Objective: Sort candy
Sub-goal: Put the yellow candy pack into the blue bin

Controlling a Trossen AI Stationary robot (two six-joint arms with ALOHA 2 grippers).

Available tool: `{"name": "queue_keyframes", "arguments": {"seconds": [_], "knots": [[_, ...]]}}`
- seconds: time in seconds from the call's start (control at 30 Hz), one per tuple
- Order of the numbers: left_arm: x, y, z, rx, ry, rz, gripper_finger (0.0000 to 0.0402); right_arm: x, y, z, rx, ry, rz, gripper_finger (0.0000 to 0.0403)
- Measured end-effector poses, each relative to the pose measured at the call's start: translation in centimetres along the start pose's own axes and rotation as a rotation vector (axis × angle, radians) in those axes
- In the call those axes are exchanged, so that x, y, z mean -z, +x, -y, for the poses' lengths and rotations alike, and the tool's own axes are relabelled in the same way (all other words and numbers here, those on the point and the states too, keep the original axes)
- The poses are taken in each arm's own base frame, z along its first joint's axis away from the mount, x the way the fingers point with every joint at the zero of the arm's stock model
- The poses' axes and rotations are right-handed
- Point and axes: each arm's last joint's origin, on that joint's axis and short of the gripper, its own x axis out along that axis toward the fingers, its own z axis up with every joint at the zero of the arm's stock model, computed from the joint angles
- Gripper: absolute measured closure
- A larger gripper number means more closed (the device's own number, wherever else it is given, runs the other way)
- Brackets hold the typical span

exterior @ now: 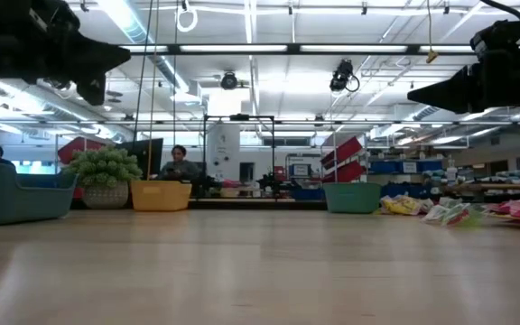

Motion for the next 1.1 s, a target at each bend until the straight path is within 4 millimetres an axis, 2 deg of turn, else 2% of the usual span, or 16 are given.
{"name": "queue_keyframes", "arguments": {"seconds": [0.33, 0.6, 0.7, 0.83, 0.97, 1.1], "knots": [[-4.4, 2.7, 2.1, 0.098, 0.078, -0.153, 0.0398, -0.1, 0.0, 0.0, 0.001, 0.002, 0.008, 0.0397], [-5.7, 5.1, 3.6, 0.136, 0.11, -0.454, 0.0398, -0.1, 0.0, 0.0, 0.001, 0.002, 0.007, 0.0395], [-5.4, 5.8, 4.4, 0.187, 0.11, -0.529, 0.0398, -0.1, 0.0, 0.0, 0.001, 0.002, 0.007, 0.0396], [-4.8, 6.6, 5.7, 0.302, -0.002, -0.604, 0.0398, -0.1, 0.0, 0.0, 0.001, 0.002, 0.007, 0.0398], [-3.4, 7.1, 6.8, 0.278, -0.155, -0.724, 0.0398, -0.1, 0.0, 0.0, 0.001, 0.002, 0.007, 0.0396], [-1.7, 6.6, 8.3, 0.242, -0.247, -0.881, 0.0398, -0.1, 0.0, 0.0, 0.001, 0.002, 0.007, 0.0394]]}}
